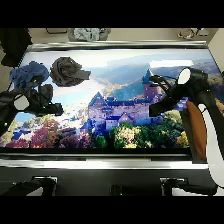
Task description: Fold the shirts.
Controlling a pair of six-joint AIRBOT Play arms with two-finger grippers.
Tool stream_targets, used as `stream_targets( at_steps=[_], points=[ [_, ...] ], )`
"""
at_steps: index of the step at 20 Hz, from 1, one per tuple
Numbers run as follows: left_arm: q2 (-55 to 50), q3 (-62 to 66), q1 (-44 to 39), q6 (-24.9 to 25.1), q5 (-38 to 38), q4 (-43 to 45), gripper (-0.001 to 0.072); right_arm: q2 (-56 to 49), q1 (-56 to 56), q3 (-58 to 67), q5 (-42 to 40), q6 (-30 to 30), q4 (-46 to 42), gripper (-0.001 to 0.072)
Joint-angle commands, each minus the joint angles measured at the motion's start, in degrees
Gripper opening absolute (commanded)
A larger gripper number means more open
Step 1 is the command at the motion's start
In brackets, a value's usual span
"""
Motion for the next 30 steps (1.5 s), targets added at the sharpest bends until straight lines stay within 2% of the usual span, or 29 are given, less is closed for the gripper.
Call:
stream_targets(
  at_steps=[1,8,13,17,20,21,23,26,29,30],
  points=[
    [0.04,-0.02,-0.04,0.02,0.02,0.02,0.0642,-0.02,0.02,0.00,0.00,0.02,0.02,0.0675],
    [-0.09,-0.04,-0.07,0.02,0.63,-0.28,0.0642,-0.02,0.02,0.00,0.00,0.02,0.02,0.0676],
    [-1.95,-0.04,0.02,-0.02,8.81,-3.17,0.0642,-0.02,0.02,0.00,-0.76,0.02,0.04,0.0675],
    [-4.63,-0.04,-0.09,-1.66,13.55,-9.25,0.0643,-0.02,0.02,0.00,-7.13,0.02,-0.70,0.0675],
    [-6.99,1.81,1.57,-0.37,22.75,-9.09,0.0684,-0.02,0.04,0.00,-12.26,1.03,-0.79,0.0675],
    [-9.49,5.29,3.67,-0.39,22.45,-9.11,0.0713,-0.02,0.02,0.00,-13.38,1.84,-0.50,0.0675],
    [-16.26,15.67,9.01,-0.39,19.04,-9.31,0.0713,-0.04,0.04,0.00,-14.40,2.16,-0.39,0.0675],
    [-30.53,38.56,16.96,-1.20,9.01,-14.80,0.0714,-0.04,0.04,0.00,-14.40,2.16,-0.39,0.0674],
    [-43.34,55.93,20.04,-3.52,2.82,-19.76,0.0713,-0.04,0.09,0.00,-15.30,2.14,-0.28,0.0674],
    [-45.40,57.22,20.26,-4.79,3.54,-19.74,0.0713,-0.04,0.09,0.00,-15.52,2.14,-0.28,0.0674]
  ],
)
